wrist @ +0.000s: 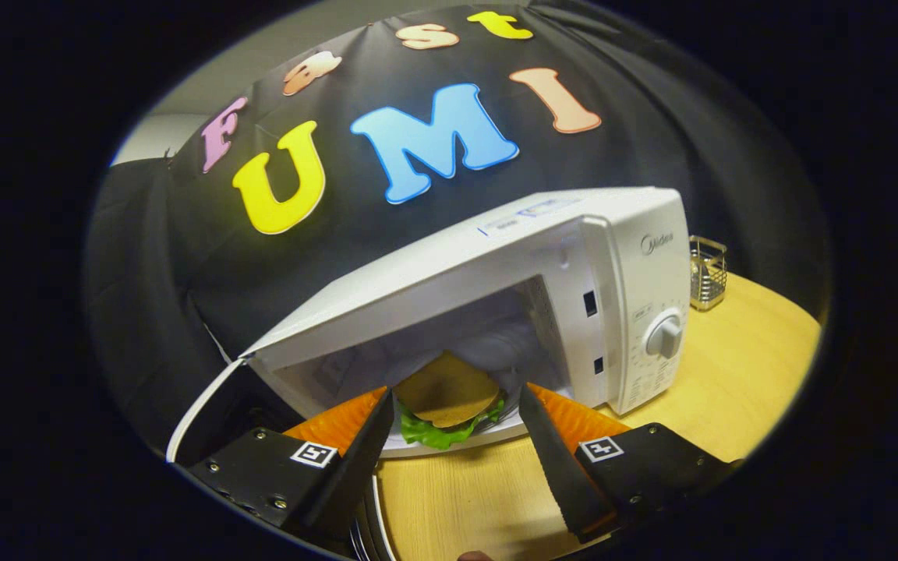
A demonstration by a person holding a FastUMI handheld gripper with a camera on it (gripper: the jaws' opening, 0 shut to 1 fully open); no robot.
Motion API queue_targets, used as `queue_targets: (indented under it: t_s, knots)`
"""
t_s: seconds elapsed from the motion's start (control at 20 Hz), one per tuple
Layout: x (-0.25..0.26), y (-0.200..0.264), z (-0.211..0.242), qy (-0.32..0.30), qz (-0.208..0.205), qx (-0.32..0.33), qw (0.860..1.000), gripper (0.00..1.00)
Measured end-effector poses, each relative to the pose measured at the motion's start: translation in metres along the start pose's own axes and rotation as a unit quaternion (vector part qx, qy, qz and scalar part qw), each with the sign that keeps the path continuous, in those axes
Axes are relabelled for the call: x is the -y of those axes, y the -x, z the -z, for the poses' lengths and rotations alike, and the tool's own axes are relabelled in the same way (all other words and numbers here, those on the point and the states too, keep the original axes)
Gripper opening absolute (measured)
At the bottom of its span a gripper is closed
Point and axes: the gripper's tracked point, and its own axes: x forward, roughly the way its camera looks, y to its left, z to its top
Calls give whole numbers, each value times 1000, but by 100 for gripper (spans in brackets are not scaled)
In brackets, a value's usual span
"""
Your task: Open the microwave, put the food inside, and close the microwave door.
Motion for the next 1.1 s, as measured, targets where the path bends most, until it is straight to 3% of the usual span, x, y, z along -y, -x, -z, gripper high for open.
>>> queue_targets:
  t_s: [0.3,0.65,0.9,1.1]
  knots:
    - [-25,94,-39,55,-61,26,996,97]
    - [-77,178,-35,127,-154,37,979,97]
    - [-130,224,-17,159,-231,41,959,97]
    - [-182,259,3,175,-306,45,935,97]
